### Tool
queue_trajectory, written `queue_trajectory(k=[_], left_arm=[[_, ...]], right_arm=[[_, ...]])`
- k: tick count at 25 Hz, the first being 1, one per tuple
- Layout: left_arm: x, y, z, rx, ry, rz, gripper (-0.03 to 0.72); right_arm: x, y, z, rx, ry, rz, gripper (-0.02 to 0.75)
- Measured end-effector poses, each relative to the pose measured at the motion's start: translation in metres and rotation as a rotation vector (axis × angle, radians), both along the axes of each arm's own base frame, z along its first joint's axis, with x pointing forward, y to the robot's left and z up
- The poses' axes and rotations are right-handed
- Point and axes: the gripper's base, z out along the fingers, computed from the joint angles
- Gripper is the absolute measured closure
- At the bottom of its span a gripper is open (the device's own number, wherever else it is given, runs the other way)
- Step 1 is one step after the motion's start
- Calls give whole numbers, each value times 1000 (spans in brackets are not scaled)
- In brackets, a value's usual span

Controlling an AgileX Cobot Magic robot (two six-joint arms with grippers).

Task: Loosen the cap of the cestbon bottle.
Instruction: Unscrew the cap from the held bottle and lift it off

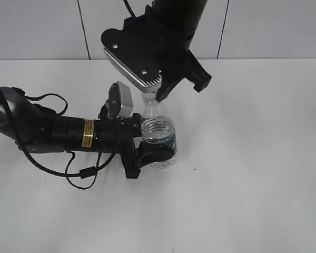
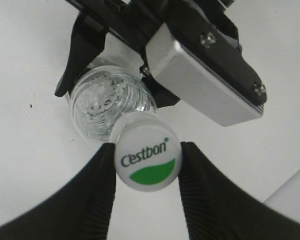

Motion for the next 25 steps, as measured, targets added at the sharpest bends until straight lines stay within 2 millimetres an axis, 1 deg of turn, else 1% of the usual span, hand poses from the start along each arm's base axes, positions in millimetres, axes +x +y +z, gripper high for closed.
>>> queue_trajectory(k=[5, 9, 16, 25], left_arm=[[0, 0, 0, -4, -1, -2, 275], [-1, -1, 0, -2, -5, -8, 276], [-1, 0, 0, 7, -5, -8, 276], [0, 0, -1, 11, -3, -5, 276]], right_arm=[[-1, 1, 0, 2, 0, 34, 437], [-2, -3, -1, -39, 13, 42, 437], [0, -7, -1, -98, -22, 83, 437], [0, -6, -1, -93, -18, 103, 437]])
